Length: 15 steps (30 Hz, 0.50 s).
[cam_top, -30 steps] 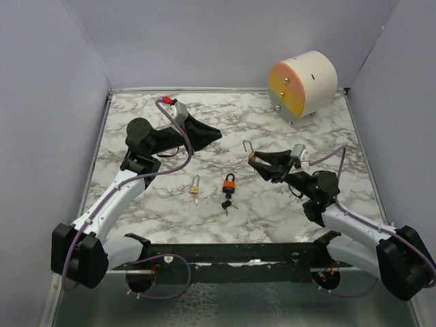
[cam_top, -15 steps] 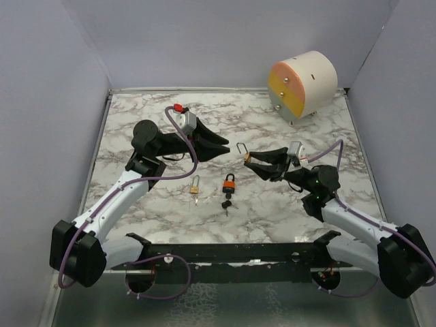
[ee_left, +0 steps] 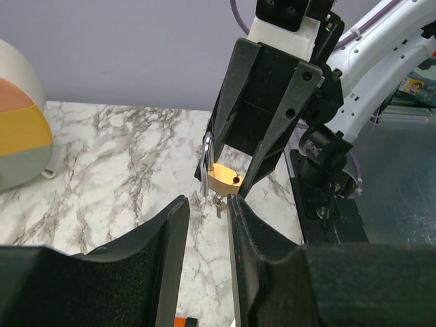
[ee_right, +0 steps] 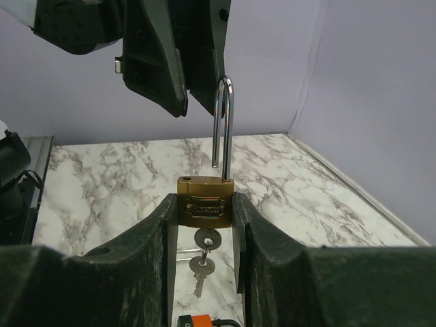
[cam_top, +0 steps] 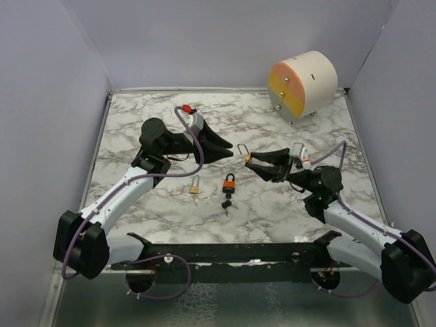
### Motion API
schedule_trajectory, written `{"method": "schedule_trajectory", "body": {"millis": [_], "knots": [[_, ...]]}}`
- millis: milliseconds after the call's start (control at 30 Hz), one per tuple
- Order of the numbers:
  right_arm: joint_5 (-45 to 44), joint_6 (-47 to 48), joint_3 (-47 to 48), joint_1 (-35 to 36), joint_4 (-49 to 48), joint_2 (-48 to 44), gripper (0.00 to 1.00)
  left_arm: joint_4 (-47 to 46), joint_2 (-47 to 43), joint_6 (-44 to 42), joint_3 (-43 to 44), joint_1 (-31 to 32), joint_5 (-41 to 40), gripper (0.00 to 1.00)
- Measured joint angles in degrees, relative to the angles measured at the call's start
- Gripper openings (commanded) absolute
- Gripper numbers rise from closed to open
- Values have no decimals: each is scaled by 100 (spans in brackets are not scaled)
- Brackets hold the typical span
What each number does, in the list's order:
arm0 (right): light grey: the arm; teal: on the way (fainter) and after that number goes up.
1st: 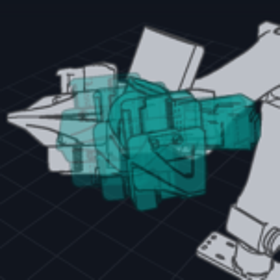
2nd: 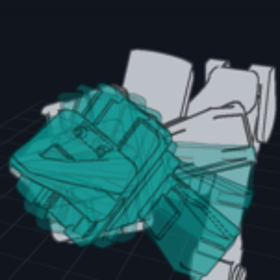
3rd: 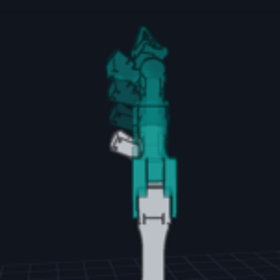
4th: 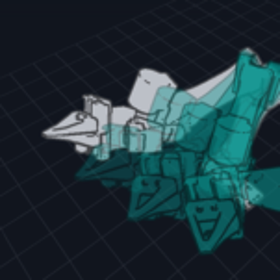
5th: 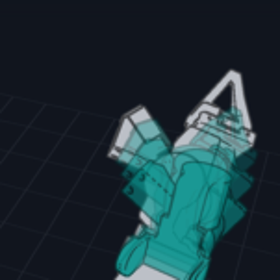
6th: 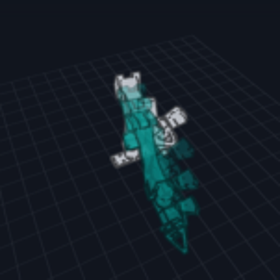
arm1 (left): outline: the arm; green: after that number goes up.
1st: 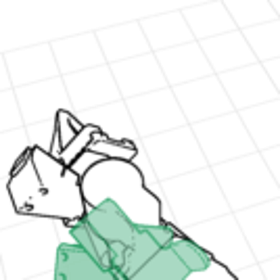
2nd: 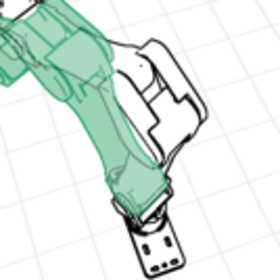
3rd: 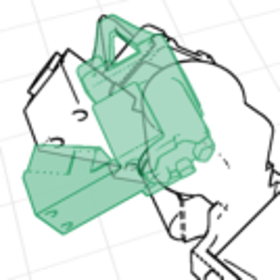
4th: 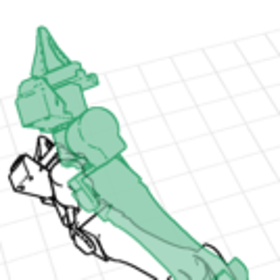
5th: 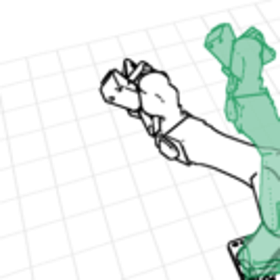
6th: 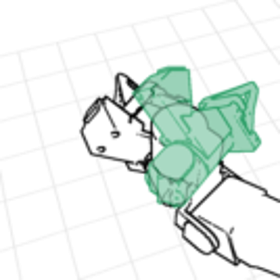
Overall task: Lock with the key
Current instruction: Lock the lock.
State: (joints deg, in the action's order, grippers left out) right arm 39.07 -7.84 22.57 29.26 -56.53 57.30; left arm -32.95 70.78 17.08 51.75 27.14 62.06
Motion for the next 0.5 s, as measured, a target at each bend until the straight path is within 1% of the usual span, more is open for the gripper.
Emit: {"method": "schedule_trajectory", "body": {"millis": [233,500], "knots": [[-4,57,0,0,118,9,1,0,-7,4,13,57,-151,34],[-24,61,0,0,162,120,1,-7,-2,131,188,114,-321,33]]}}
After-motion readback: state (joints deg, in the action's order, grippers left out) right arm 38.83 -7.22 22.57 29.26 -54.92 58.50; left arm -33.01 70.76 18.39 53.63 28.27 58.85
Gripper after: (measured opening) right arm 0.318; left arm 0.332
